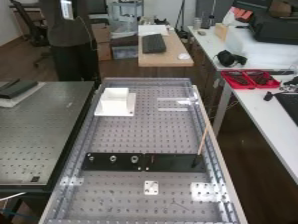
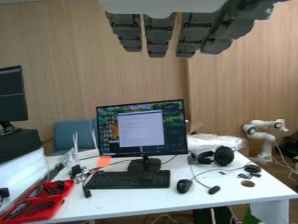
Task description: Grab the smaller nut and place it in the white container
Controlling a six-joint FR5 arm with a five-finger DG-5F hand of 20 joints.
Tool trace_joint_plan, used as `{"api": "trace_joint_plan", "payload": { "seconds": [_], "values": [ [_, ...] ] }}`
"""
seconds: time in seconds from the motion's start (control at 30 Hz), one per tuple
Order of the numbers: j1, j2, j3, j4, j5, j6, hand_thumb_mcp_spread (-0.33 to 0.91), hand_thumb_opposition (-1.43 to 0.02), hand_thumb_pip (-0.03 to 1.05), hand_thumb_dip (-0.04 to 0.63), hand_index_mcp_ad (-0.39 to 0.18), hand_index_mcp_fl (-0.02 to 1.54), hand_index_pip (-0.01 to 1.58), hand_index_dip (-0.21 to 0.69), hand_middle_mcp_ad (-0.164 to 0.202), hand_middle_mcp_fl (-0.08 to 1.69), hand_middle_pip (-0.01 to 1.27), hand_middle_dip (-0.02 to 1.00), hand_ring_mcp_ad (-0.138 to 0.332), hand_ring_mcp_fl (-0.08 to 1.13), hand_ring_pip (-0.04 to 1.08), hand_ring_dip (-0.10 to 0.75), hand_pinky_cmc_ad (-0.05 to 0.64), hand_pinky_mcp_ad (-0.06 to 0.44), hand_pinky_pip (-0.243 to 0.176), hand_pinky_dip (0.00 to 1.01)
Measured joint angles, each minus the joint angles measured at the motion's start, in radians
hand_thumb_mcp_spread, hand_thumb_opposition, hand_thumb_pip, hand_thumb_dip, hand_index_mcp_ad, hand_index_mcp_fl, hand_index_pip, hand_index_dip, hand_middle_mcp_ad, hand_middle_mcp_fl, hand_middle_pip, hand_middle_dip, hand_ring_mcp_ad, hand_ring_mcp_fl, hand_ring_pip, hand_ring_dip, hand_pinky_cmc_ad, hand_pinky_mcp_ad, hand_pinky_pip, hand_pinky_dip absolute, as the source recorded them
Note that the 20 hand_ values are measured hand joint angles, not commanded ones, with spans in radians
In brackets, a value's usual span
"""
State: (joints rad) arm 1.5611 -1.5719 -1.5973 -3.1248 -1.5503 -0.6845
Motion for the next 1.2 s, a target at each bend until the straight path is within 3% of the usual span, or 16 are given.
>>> {"api": "trace_joint_plan", "payload": {
  "seconds": [0.1, 0.17, 0.23, 0.27, 0.4, 0.53, 0.67, 0.87, 1.2],
  "values": [
    [0.000, 0.001, -0.001, -0.007, -0.002, -0.001, -0.01, -0.01, 0.02, 0.007, 0.000, 0.02, 0.01, 0.016, 0.000, 0.01, 0.01, 0.03, 0.061, 0.00, 0.01, 0.014, 0.030, 0.037, -0.012, 0.01],
    [0.001, 0.001, -0.001, -0.013, -0.003, -0.003, -0.01, -0.02, 0.04, 0.000, -0.005, 0.02, 0.00, 0.019, -0.002, 0.01, 0.02, 0.03, 0.054, 0.01, 0.01, 0.014, 0.033, 0.033, -0.010, 0.02],
    [0.001, 0.000, 0.000, -0.018, -0.004, -0.004, 0.11, -0.17, 0.29, 0.031, -0.009, 0.02, 0.02, 0.044, -0.005, 0.01, 0.05, 0.05, 0.052, 0.00, 0.02, 0.016, 0.045, 0.059, -0.012, 0.05],
    [0.002, -0.002, 0.000, -0.021, -0.003, -0.003, 0.16, -0.24, 0.35, 0.044, -0.014, 0.02, 0.02, 0.063, -0.012, 0.01, 0.06, 0.08, 0.051, 0.00, 0.02, 0.026, 0.066, 0.084, -0.010, 0.08],
    [0.004, -0.007, 0.002, -0.026, -0.003, -0.001, 0.24, -0.51, 0.33, 0.070, -0.061, 0.02, 0.06, 0.155, -0.012, 0.01, 0.09, 0.19, 0.075, 0.00, 0.05, 0.072, 0.201, 0.199, -0.033, 0.21],
    [0.005, -0.006, 0.000, -0.024, -0.001, -0.002, 0.24, -0.62, 0.34, 0.066, -0.072, 0.02, 0.07, 0.180, -0.012, 0.01, 0.11, 0.24, 0.113, 0.00, 0.05, 0.086, 0.300, 0.265, -0.040, 0.26],
    [0.002, -0.004, -0.005, -0.019, 0.001, -0.002, 0.27, -0.68, 0.36, 0.066, -0.072, 0.02, 0.07, 0.213, -0.012, 0.01, 0.12, 0.27, 0.138, 0.00, 0.07, 0.101, 0.342, 0.276, -0.075, 0.29],
    [-0.001, -0.005, -0.004, -0.018, 0.000, -0.008, 0.27, -0.71, 0.37, 0.070, -0.072, 0.04, 0.09, 0.218, -0.010, 0.01, 0.13, 0.29, 0.155, 0.00, 0.09, 0.115, 0.382, 0.314, -0.073, 0.33],
    [-0.003, -0.004, -0.007, -0.010, -0.007, -0.012, 0.27, -0.72, 0.37, 0.070, -0.072, 0.04, 0.09, 0.227, -0.010, 0.01, 0.13, 0.29, 0.155, 0.00, 0.09, 0.124, 0.396, 0.311, -0.091, 0.33]
  ]
}}
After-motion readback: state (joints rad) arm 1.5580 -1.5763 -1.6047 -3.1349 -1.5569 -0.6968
